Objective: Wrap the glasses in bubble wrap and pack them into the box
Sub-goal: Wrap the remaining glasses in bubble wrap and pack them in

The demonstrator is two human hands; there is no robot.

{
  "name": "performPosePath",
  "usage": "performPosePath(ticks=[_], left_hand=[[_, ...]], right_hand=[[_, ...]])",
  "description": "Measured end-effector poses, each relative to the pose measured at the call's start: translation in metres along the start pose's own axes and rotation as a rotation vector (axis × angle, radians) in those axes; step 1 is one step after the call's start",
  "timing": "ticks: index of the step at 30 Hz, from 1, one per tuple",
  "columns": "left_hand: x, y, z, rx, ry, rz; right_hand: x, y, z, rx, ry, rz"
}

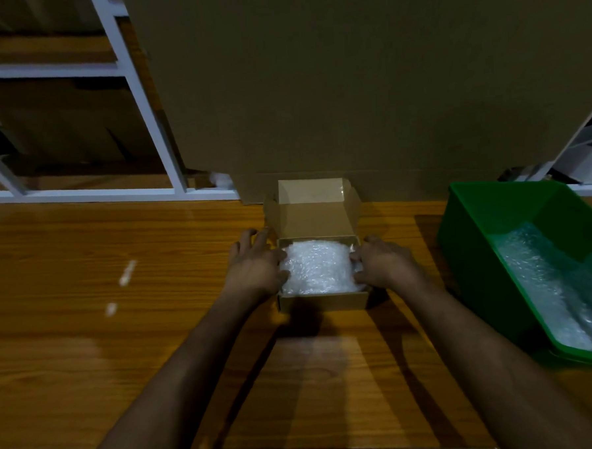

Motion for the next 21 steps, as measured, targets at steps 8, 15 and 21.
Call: performPosePath(ticks=[8, 15, 21], left_hand=[[0.004, -0.008, -0.020, 0.082, -0.229, 0.069], [-0.015, -0.004, -0.018, 0.006, -0.137, -0.032], [-0.033, 0.000, -0.022, 0.006, 0.042, -0.158]], right_hand=[[-0.008, 0.005, -0.011, -0.113, -0.033, -0.103], [-0.008, 0.001, -0.011, -0.125, 0.016, -0.029], [-0.001, -0.004, -0.004, -0.124, 0.024, -0.022]])
Point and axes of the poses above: each hand's wrist, its own y-axis away from the middle knuckle, its own x-axis out of the palm, z = x × y, the point moved 2 cm from there along -y, towards the middle knuckle, and after that the axes turned 8 degrees about -z, right-handed, at the moved point
